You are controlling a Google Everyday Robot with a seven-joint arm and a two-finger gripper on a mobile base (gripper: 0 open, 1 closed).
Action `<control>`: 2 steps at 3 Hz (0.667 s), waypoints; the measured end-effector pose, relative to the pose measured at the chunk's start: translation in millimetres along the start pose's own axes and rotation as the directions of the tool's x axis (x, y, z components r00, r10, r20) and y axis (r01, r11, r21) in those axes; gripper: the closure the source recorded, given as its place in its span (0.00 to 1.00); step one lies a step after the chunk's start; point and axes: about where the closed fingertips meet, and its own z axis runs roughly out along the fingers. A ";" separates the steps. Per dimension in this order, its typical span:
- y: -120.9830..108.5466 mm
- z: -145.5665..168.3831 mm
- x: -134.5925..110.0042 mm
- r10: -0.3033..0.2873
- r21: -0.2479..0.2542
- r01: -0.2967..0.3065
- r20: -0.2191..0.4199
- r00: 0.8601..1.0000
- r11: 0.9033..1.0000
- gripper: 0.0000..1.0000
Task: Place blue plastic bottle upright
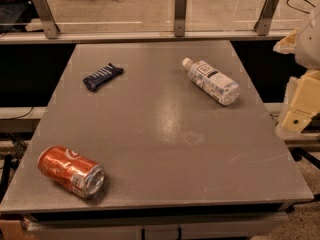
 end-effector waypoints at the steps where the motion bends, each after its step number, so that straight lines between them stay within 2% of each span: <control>1: 0.0 0.0 0.0 0.000 0.000 0.000 0.000 1.000 1.000 0.00; 2: -6.2 4.1 -4.2 0.006 0.009 -0.006 0.017 1.000 1.000 0.00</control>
Offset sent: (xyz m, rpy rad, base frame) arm 0.0190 0.0055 -0.0094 0.0364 -0.0077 -0.0070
